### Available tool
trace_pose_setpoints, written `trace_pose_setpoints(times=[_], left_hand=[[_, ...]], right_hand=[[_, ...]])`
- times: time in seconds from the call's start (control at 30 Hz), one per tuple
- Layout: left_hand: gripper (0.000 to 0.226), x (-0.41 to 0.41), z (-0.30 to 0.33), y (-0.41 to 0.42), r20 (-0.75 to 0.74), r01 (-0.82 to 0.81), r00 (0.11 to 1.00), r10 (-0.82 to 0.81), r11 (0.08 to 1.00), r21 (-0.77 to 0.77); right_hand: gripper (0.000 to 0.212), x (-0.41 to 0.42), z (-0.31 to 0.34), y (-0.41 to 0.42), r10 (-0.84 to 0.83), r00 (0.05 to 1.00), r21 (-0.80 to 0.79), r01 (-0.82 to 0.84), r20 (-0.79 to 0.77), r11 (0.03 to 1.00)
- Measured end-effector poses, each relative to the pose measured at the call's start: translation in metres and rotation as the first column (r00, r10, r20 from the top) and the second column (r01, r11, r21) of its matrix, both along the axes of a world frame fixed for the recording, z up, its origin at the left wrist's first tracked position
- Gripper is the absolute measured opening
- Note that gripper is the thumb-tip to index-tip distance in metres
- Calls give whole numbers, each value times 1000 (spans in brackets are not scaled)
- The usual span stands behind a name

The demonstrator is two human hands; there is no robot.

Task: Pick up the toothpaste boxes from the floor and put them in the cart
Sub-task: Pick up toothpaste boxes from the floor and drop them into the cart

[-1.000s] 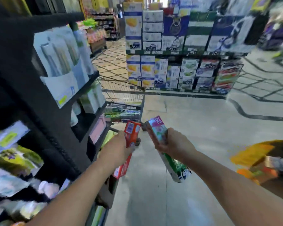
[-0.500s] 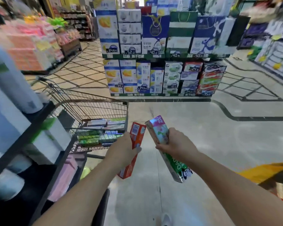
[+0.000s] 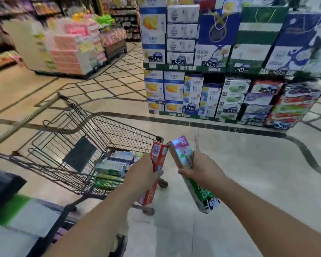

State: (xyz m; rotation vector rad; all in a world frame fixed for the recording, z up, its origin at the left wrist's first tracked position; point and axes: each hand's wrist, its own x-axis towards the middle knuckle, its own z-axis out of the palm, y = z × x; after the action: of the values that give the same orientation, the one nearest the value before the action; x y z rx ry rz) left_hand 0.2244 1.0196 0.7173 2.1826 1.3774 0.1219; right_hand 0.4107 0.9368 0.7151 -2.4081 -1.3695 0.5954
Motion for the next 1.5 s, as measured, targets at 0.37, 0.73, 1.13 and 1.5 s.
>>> trace_pose_setpoints(times=[0.37,0.73,1.13,1.5], left_hand=[[36,23,-29,208,35,-140,989,142,989,-43],[47,-38,-73,359,4,-488,871,491,867,-101],[43,-50,-238,421,-13,-827,466,885,430,-363],[42,-28,-413,447,-85,-850,249,965,176,-496]], right_hand=[[54,33,-23,247,118,993,-60,-116,23,991],[57,-34,-65,457,433,901,-78,-434,-35,897],[44,-97,-223,585,712,678,-171,-735,-186,656],[50,-110,-409,607,726,649,-360,-749,-228,556]])
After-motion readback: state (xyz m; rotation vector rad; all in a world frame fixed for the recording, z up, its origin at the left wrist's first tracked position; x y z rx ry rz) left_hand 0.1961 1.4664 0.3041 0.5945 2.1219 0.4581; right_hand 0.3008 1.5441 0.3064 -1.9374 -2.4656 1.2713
